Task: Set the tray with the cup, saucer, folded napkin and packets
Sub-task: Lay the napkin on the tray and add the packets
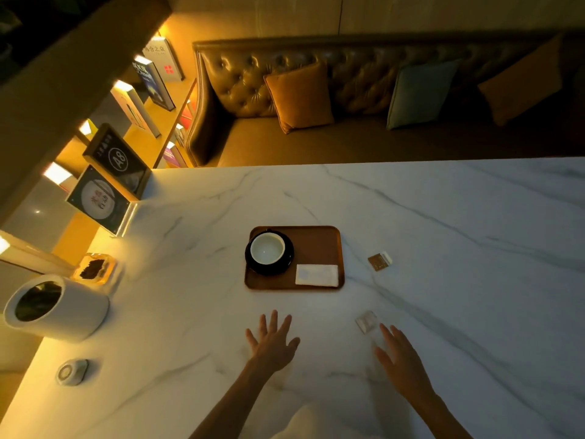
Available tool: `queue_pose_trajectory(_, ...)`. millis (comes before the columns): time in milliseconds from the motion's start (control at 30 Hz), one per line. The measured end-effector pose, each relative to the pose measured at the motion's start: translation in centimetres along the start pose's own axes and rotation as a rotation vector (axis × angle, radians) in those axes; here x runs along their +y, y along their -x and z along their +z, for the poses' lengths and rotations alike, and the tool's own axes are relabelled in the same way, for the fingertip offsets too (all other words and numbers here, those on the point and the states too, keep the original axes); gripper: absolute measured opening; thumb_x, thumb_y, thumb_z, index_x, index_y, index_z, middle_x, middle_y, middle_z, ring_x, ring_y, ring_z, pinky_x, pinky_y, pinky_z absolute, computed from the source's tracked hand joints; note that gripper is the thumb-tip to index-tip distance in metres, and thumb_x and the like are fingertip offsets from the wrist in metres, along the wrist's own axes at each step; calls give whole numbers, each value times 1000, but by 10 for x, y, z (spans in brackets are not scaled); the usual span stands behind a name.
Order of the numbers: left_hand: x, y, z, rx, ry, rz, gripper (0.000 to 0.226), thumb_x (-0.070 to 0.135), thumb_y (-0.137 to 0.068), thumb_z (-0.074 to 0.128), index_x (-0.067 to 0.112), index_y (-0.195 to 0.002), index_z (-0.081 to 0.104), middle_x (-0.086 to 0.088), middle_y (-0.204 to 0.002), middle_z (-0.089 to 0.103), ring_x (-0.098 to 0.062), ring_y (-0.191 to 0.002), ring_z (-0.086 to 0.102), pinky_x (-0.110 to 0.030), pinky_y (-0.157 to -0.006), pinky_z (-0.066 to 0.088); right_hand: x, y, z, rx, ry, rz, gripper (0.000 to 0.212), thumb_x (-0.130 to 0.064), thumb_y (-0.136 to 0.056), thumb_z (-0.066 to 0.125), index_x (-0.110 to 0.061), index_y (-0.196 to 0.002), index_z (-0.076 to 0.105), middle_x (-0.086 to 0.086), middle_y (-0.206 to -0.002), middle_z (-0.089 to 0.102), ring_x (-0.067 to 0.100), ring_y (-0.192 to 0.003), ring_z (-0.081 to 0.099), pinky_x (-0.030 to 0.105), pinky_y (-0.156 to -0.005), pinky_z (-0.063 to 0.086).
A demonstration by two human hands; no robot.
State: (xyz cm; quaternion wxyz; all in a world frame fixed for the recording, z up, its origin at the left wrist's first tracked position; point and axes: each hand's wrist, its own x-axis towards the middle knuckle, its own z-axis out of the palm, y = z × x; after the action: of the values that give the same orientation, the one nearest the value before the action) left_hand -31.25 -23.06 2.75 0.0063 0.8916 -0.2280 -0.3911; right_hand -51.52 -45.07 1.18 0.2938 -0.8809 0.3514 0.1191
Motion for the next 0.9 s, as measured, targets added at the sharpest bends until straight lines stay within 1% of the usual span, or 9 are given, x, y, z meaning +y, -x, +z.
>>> queue_pose_trajectory(100, 2, 11, 15, -1, 8, 32, 63, 55, -100, 28, 35, -155, 6, -2, -166, -7, -33, -152, -11, -64, -117, -7, 12, 19, 5, 9, -78, 50, 58, -42, -97, 41, -24, -149, 23, 6, -157, 25, 22, -144, 23, 37, -116, 23)
queue_pose_trajectory(133, 3, 14, 20, -2, 22, 44, 61, 52, -101, 29, 33, -155, 10, -3, -166, 1, -32, -153, -2, -61, -119, -1, 14, 23, 6, 18, -109, 58, 58, -40, -97, 43, -23, -149, 24, 6, -156, 28, 22, -143, 26, 37, -116, 25)
queue_pose_trajectory(200, 3, 18, 28, 1, 88, 62, 56, 47, -102, 32, 28, -154, 22, -2, -162, 26, -27, -149, 25, -49, -122, 19, 16, 27, 6, 39, -190, 70, 58, -37, -96, 47, -20, -148, 28, 8, -152, 36, 23, -139, 34, 37, -113, 30)
queue_pose_trajectory(267, 6, 20, 36, 24, 171, 63, 51, 44, -102, 36, 24, -148, 38, -1, -152, 46, -23, -138, 46, -39, -115, 36, 17, 30, 5, 57, -252, 93, 58, -36, -95, 49, -17, -147, 31, 10, -148, 42, 25, -135, 41, 38, -110, 35)
queue_pose_trajectory(333, 13, 22, 42, 41, 192, 57, 45, 42, -101, 39, 24, -141, 49, -1, -142, 57, -22, -128, 56, -37, -108, 44, 17, 32, 1, 76, -284, 126, 56, -35, -95, 50, -17, -145, 34, 11, -143, 48, 26, -130, 47, 39, -106, 39)
queue_pose_trajectory(533, 52, 14, 45, 44, 204, 81, 34, 37, -100, 42, 22, -125, 60, -3, -127, 67, -26, -114, 63, -38, -96, 49, 23, 19, -18, 119, -185, 116, 51, -32, -93, 55, -18, -140, 43, 8, -133, 57, 24, -122, 53, 38, -100, 45)
queue_pose_trajectory(767, 114, -19, 36, 23, 377, 57, 28, 28, -99, 46, 14, -115, 64, -9, -118, 68, -29, -107, 64, -40, -92, 53, 8, -37, -35, 134, -167, 203, 24, -24, -94, 54, -11, -111, 63, 8, -108, 69, 22, -97, 64, 31, -82, 51)
queue_pose_trajectory(833, 132, -33, 33, -1, 459, 38, 29, 26, -99, 47, 12, -120, 61, -11, -123, 66, -29, -112, 62, -40, -95, 52, 3, -56, -35, 108, -169, 228, 20, -21, -93, 54, -9, -105, 66, 10, -103, 71, 23, -92, 65, 33, -80, 52)
queue_pose_trajectory(900, 146, -46, 32, -22, 511, 35, 36, 24, -99, 47, 10, -132, 54, -12, -134, 59, -28, -122, 57, -40, -104, 48, -1, -74, -32, 83, -187, 258, 22, -18, -92, 54, -7, -106, 67, 12, -106, 70, 26, -95, 65, 34, -83, 52)
